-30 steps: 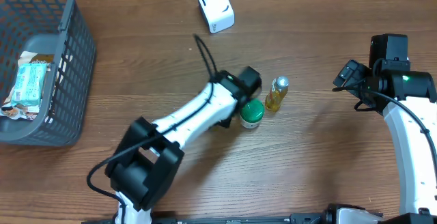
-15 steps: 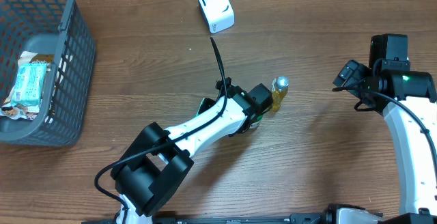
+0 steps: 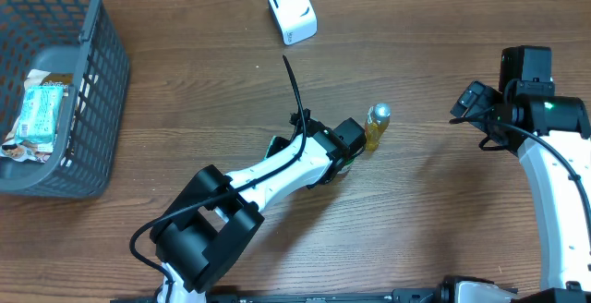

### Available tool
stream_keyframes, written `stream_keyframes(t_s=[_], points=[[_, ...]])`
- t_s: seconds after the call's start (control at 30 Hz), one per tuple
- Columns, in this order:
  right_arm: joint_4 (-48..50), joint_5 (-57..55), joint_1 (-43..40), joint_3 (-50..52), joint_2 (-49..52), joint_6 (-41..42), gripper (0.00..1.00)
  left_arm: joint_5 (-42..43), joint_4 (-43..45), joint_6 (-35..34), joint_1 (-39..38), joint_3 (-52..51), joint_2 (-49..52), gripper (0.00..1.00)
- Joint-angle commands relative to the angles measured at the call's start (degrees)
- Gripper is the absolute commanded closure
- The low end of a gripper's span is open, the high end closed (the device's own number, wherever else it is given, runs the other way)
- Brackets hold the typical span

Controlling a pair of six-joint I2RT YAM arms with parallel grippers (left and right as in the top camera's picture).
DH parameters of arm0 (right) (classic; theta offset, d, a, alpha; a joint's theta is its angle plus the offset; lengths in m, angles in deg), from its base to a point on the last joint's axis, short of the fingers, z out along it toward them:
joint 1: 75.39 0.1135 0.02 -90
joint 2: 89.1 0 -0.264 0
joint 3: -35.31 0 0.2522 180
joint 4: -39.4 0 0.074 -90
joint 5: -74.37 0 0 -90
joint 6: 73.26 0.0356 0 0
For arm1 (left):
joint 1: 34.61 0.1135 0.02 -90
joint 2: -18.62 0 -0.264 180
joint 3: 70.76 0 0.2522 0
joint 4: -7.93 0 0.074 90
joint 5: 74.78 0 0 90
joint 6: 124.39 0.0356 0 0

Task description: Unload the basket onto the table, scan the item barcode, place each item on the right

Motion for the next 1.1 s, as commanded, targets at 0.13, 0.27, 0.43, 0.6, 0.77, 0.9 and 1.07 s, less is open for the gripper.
stream_keyframes(t_s=[0.13, 0.27, 0.43, 0.6, 0.77, 0.9, 1.07], points=[[0.15, -0.37, -0.07, -0.63, 0.09, 0.42, 0.00, 1.38, 0.35, -1.36, -0.39, -0.24, -0.07, 0.95], [0.15, -0.37, -0.07, -0.63, 0.09, 0.42, 0.00, 2.86, 0.35, -1.16, -0.37, -0.24, -0.07, 0.93], [0.15, -0.37, -0.07, -0.63, 0.09, 0.42, 0.00, 2.84, 0.42, -1.16, -0.37, -0.24, -0.07, 0.87], [0.15, -0.37, -0.07, -0.63, 0.09, 0.42, 0.00, 2.89, 0.37, -1.18, -0.37, -0.22, -0.07, 0.85], [0.15, -0.37, -0.07, -0.63, 0.09, 0.42, 0.00, 2.89, 0.42, -1.20, -0.37, -0.15, -0.09, 0.85], [0.15, -0.37, -0.07, -0.63, 0.09, 0.42, 0.00, 2.91, 0.57, -1.18, -0.37, 0.20, -0.09, 0.86], [0.15, -0.37, -0.07, -0.63, 0.09, 0.42, 0.00, 2.86, 0.55, -1.14, -0.37, 1.11, -0.11, 0.87]])
